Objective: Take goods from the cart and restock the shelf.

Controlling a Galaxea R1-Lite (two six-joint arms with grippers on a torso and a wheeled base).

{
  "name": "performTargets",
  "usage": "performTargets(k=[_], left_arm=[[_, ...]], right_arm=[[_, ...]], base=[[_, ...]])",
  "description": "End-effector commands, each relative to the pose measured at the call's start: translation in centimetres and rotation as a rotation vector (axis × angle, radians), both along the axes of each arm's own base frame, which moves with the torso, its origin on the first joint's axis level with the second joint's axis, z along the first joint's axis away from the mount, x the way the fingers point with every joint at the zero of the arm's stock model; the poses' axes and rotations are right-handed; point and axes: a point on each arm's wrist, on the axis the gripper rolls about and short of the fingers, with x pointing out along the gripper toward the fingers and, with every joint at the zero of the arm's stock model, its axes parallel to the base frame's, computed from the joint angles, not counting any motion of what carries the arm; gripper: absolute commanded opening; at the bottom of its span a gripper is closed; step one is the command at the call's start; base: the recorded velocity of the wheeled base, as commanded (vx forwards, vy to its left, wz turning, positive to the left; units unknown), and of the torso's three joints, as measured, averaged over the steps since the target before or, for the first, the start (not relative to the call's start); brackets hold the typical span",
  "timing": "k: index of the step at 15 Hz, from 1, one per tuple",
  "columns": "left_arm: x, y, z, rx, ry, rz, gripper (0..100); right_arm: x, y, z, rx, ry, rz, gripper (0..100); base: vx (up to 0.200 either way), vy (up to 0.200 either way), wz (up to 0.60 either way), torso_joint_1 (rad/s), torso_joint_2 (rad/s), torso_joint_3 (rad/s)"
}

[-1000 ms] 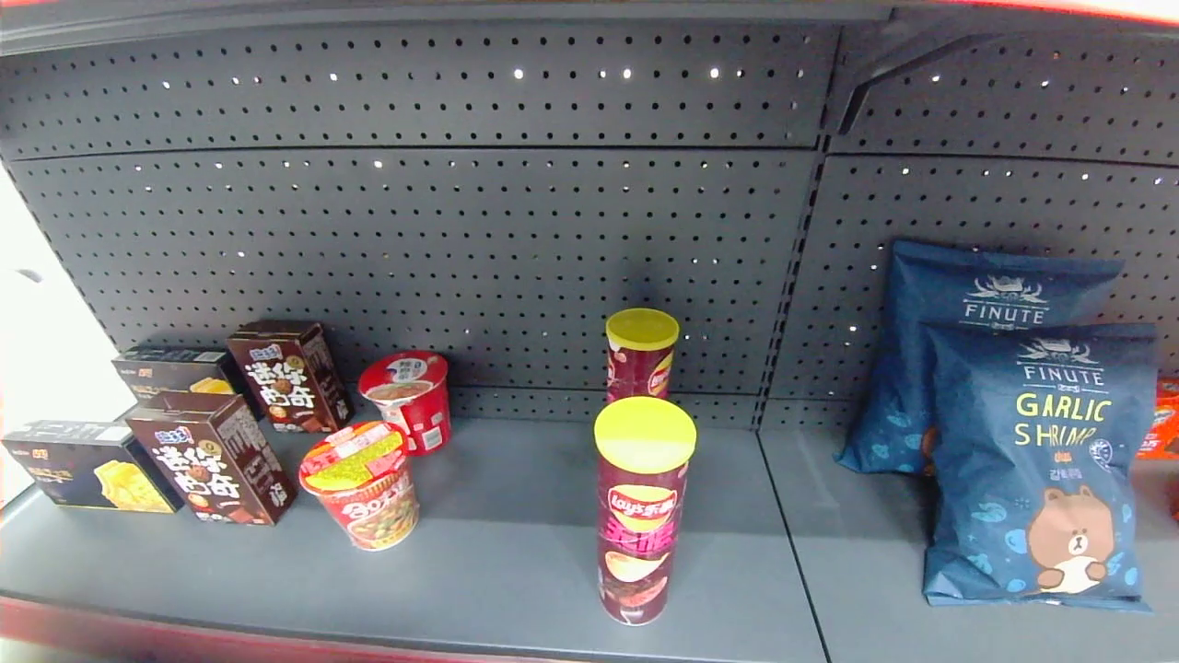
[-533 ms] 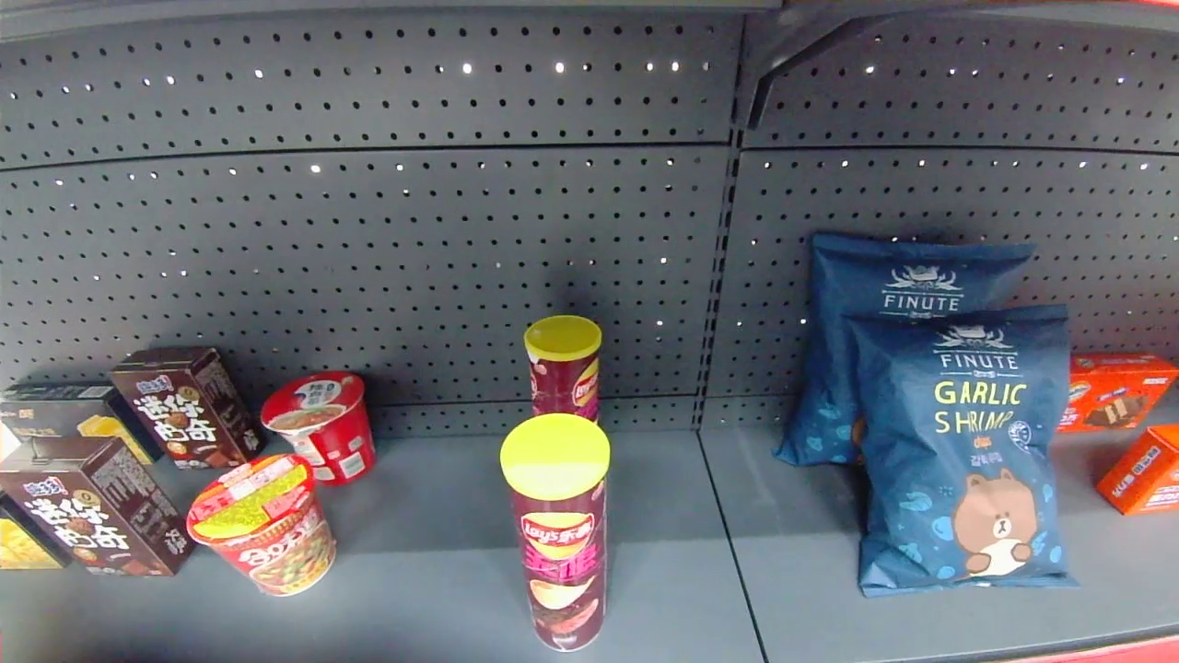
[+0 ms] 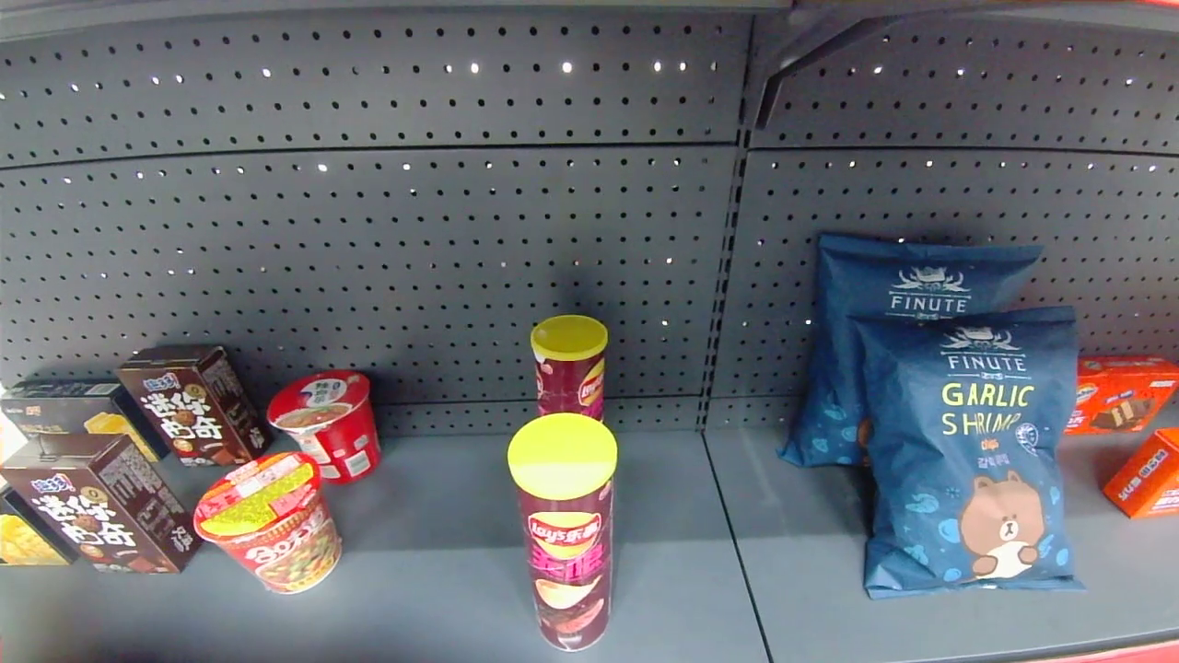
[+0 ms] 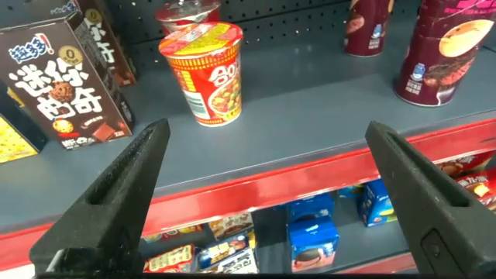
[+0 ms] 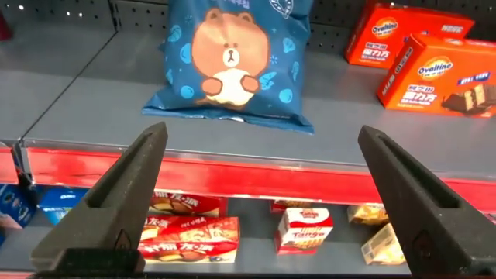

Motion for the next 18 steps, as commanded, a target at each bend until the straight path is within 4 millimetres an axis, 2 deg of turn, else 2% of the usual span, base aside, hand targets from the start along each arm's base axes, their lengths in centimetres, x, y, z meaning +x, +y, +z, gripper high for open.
performTargets(k=[1, 5, 7, 17, 18], left_arm=[[0.01, 0.00, 0.01, -0.002, 0.002, 0.000, 100], [0.01, 0.00, 0.02, -0.002, 0.000, 0.001, 100], [0.01, 0.00, 0.01, 0.001, 0.001, 0.000, 100], [0.01, -0.01, 0.01, -0.003, 0.002, -0.006, 100], [0.00, -0.04, 0.01, -0.012, 0.003, -0.020, 100]], right_arm=[[0.03, 0.00, 0.01, 0.002, 0.003, -0.001, 100], [0.03, -0.01, 0.01, -0.006, 0.003, -0.002, 100], [0.03, 0.00, 0.01, -0.003, 0.003, -0.004, 100], [0.03, 0.00, 0.01, 0.002, 0.003, 0.001, 100], [0.03, 0.01, 0.01, 0.002, 0.003, 0.001, 100]], base=[[0.000, 0.000, 0.00, 0.000, 0.00, 0.000], [0.000, 0.000, 0.00, 0.000, 0.00, 0.000], [0.000, 0.000, 0.60, 0.005, 0.00, 0.002], [0.000, 0.000, 0.00, 0.000, 0.00, 0.000], [0.000, 0.200, 0.00, 0.002, 0.01, -0.002]])
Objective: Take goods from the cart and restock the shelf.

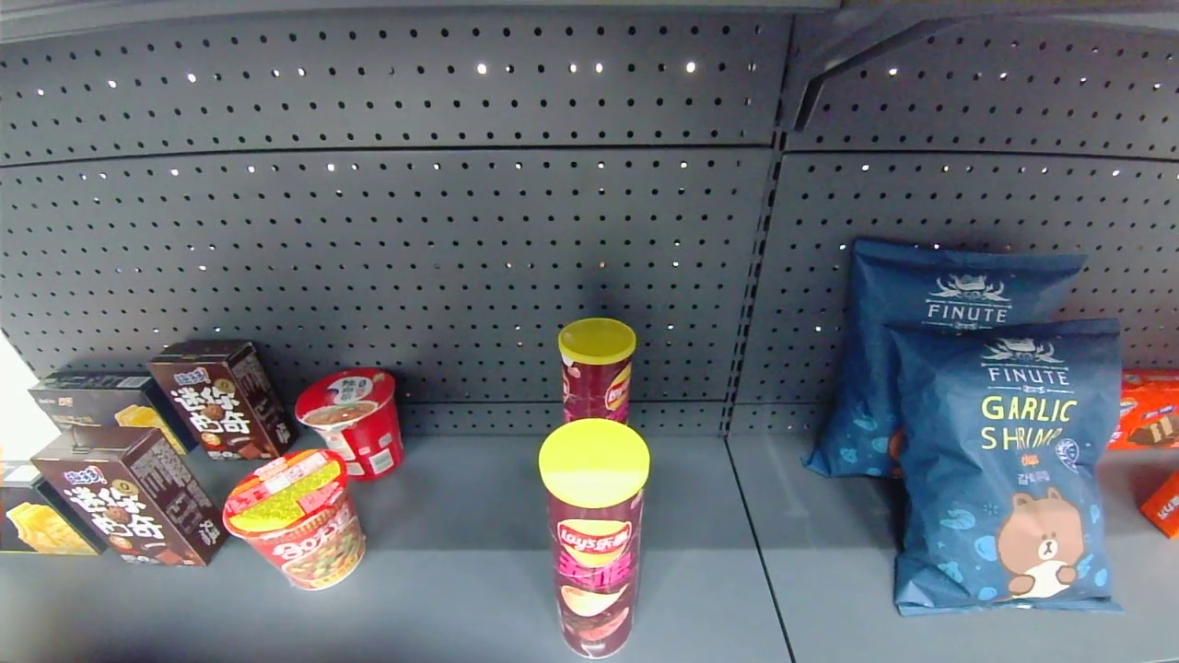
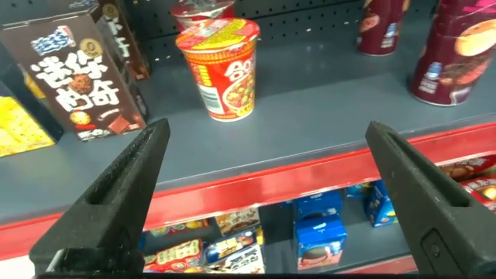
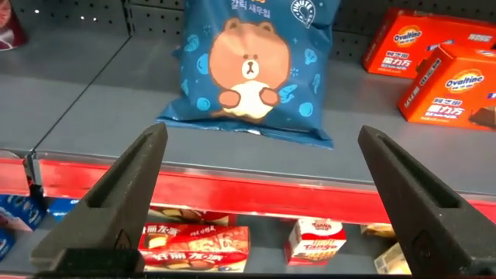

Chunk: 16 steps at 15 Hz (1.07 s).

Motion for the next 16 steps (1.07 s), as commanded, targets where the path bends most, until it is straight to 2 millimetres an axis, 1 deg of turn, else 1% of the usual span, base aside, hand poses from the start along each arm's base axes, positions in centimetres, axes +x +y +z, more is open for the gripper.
performTargets(k=[1, 2, 16], left_arm=[[0.01, -0.01, 0.02, -0.002, 0.000, -0.004, 100], [0.01, -0.01, 0.02, -0.001, 0.000, -0.003, 100], [0.01, -0.01, 0.01, -0.008, 0.003, -0.004, 100]], right_arm=[[0.02, 0.00, 0.01, -0.001, 0.002, 0.002, 100], [0.02, 0.00, 0.01, -0.004, 0.002, 0.002, 100], [0.02, 0.00, 0.01, -0.001, 0.002, 0.002, 100]], base=[[0.000, 0.200, 0.00, 0.002, 0.00, 0.002], [0.000, 0.200, 0.00, -0.012, -0.01, 0.007], [0.000, 0.000, 0.00, 0.000, 0.00, 0.000]])
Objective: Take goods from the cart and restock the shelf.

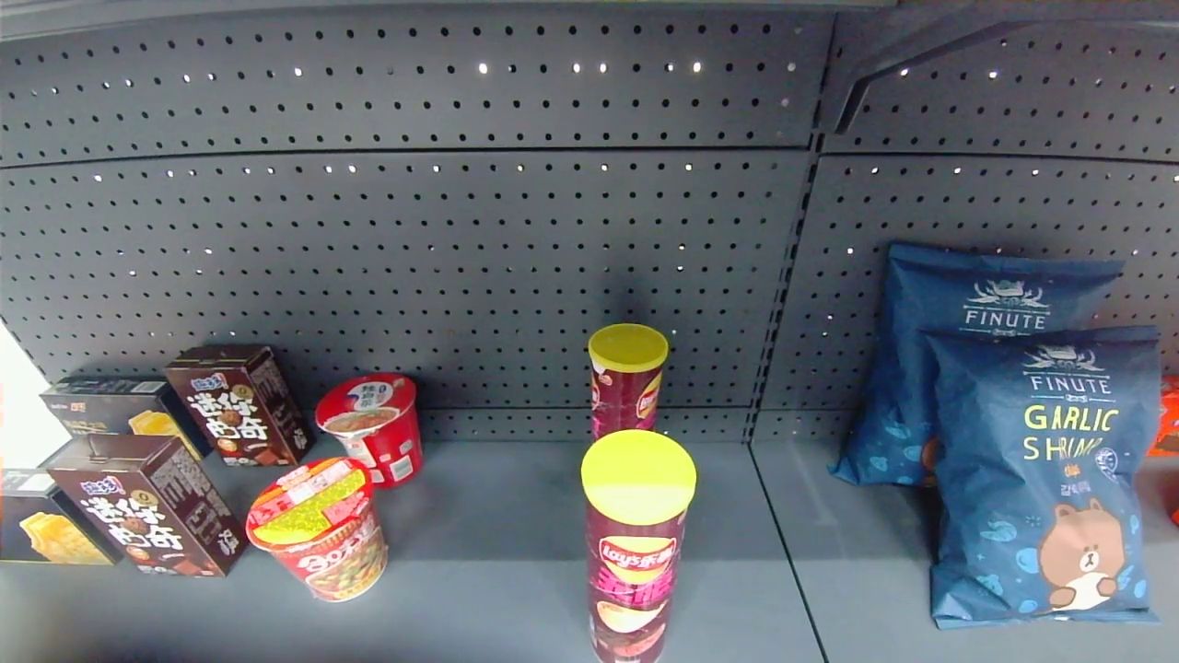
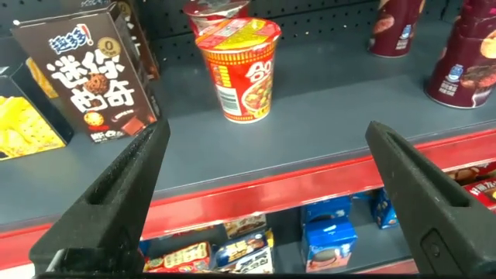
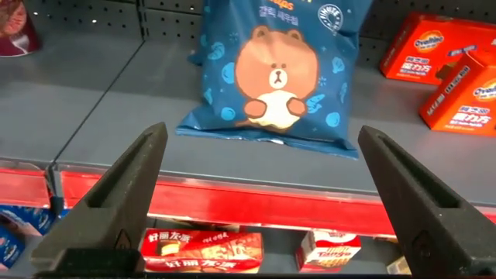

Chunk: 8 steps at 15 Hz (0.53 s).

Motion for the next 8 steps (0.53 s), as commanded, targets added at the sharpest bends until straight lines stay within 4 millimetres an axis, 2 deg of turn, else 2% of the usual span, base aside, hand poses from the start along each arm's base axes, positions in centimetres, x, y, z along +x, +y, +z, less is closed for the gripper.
performTargets(k=[1, 8], left_arm=[[0.01, 0.00, -0.01, 0.000, 0.002, -0.002, 100], [0.01, 0.00, 0.01, 0.009, -0.001, 0.000, 100]], right_arm=[[0.02, 0.00, 0.01, -0.002, 0.001, -0.001, 100], [0.02, 0.00, 0.01, 0.001, 0.001, -0.003, 100]], base=[[0.000, 0.000, 0.00, 0.000, 0.00, 0.000], [0.000, 0.000, 0.00, 0.000, 0.00, 0.000]])
